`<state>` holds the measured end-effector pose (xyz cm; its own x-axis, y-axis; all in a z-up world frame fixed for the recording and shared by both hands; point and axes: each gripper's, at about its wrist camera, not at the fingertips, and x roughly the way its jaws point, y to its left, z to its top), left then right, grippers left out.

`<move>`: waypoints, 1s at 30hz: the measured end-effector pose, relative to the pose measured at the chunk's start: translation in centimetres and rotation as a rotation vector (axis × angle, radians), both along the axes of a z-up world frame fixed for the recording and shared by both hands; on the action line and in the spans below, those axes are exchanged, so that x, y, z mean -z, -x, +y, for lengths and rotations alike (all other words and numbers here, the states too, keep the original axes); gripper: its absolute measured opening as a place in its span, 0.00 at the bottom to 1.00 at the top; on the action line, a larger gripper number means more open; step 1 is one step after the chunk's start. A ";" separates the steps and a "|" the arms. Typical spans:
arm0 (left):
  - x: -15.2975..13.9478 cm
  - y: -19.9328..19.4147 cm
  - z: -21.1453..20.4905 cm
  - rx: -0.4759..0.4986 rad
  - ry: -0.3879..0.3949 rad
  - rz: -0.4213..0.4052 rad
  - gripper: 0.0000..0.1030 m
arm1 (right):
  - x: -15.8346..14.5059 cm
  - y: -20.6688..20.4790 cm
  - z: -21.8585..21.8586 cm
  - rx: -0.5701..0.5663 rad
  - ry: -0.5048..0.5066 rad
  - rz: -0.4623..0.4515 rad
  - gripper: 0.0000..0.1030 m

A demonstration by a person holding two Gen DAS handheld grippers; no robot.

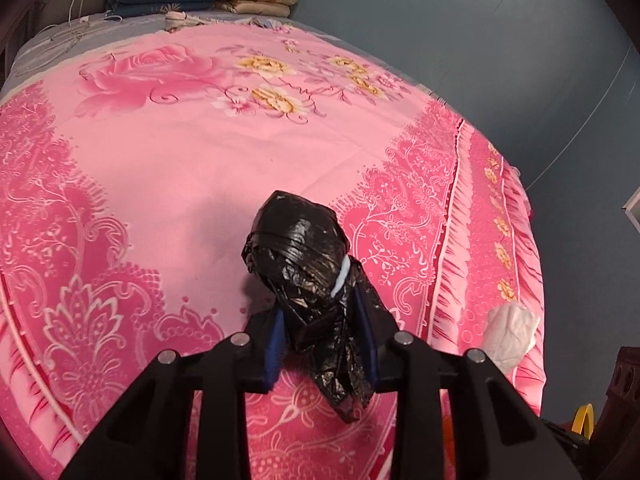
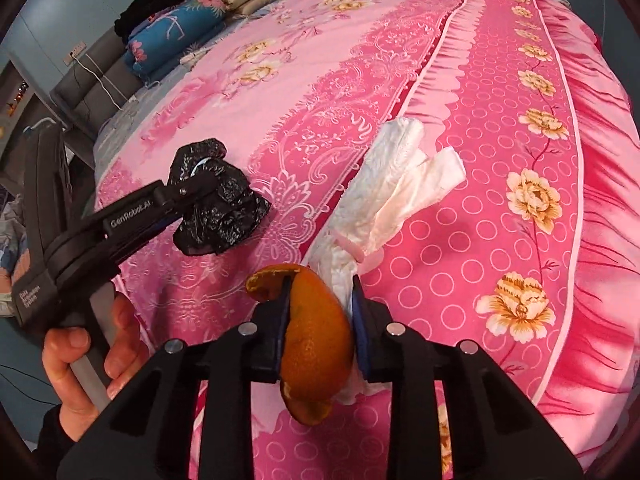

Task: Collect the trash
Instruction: 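Carry the black bag, orange peel and white tissue over the bin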

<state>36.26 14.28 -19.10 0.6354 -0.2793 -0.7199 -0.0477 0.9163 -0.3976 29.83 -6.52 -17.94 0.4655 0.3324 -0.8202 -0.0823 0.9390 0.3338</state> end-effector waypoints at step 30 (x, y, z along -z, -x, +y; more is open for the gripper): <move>-20.5 21.2 -11.6 0.314 -0.053 -0.442 0.28 | -21.0 21.2 -13.8 0.118 -0.055 -0.318 0.25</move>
<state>15.09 2.64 1.35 0.7723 -0.4752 -0.4216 0.3929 0.8788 -0.2708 8.59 -20.28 3.03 0.7329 0.3011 -0.6101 -0.0825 0.9295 0.3595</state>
